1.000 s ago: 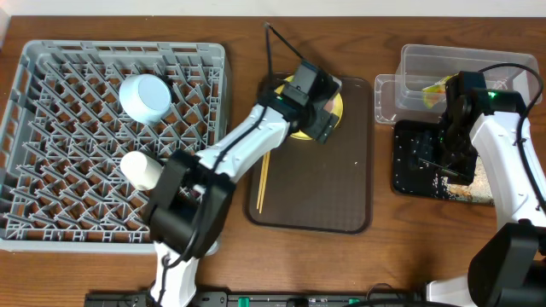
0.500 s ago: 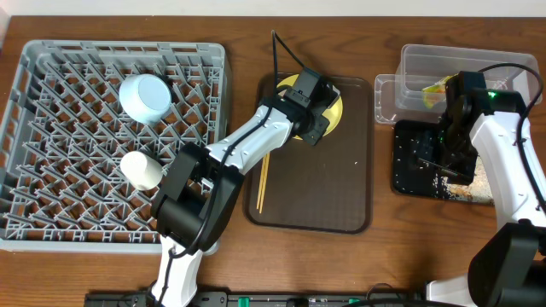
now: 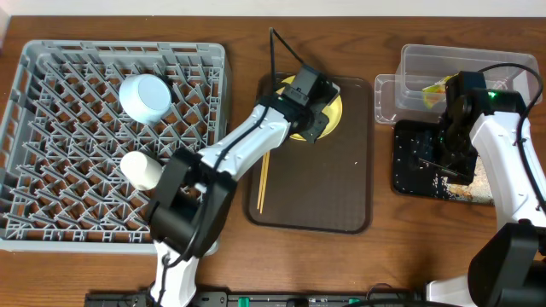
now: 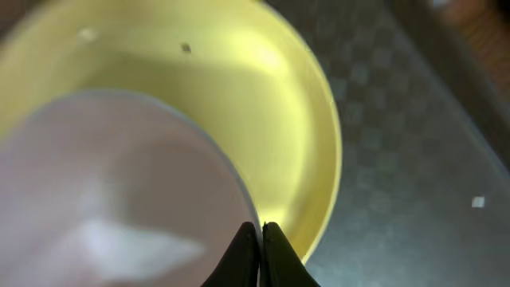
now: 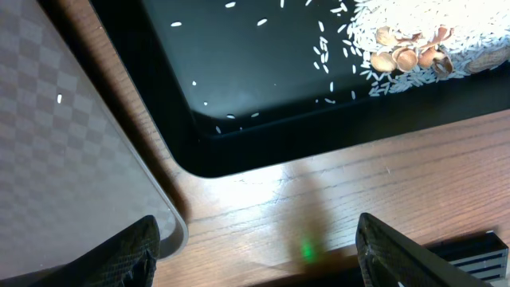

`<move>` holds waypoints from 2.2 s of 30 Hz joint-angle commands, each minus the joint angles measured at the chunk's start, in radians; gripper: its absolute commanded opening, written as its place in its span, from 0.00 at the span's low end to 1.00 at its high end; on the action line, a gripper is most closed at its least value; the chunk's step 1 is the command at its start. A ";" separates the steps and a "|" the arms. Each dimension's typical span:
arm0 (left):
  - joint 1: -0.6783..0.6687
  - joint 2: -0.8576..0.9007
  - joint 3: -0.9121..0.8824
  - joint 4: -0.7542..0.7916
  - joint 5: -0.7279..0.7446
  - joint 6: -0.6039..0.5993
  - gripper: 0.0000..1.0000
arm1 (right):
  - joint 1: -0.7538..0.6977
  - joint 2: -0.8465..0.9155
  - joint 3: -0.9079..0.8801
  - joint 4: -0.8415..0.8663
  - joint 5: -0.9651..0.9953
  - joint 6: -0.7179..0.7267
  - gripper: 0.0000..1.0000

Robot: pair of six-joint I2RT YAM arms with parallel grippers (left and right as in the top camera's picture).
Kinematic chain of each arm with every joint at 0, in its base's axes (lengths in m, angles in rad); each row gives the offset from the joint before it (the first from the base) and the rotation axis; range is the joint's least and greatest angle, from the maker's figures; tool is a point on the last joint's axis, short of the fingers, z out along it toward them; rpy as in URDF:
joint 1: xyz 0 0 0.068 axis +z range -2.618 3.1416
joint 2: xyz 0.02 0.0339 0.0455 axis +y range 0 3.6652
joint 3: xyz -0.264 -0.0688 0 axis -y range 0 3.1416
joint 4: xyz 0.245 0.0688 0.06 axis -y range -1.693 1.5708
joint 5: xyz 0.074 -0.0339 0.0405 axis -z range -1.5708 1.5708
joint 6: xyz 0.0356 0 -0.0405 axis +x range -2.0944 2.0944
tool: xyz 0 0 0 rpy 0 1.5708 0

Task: Sort waste into correct bins and load items into the dishwasher
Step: 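Carry the white bowl with the left gripper into the dish rack, then place the white bowl in the rack and open the left gripper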

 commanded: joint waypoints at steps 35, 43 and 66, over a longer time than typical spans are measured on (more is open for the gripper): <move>0.963 -0.179 0.003 -0.460 1.229 -0.137 0.06 | -0.005 -0.024 0.010 -0.002 0.010 -0.012 0.76; 1.019 -0.091 0.003 -0.532 1.252 -0.137 0.06 | -0.005 -0.024 0.010 -0.005 0.010 -0.012 0.76; 1.132 -0.090 -0.039 -0.678 0.796 -0.119 0.06 | -0.005 -0.024 0.010 -0.011 0.010 -0.012 0.75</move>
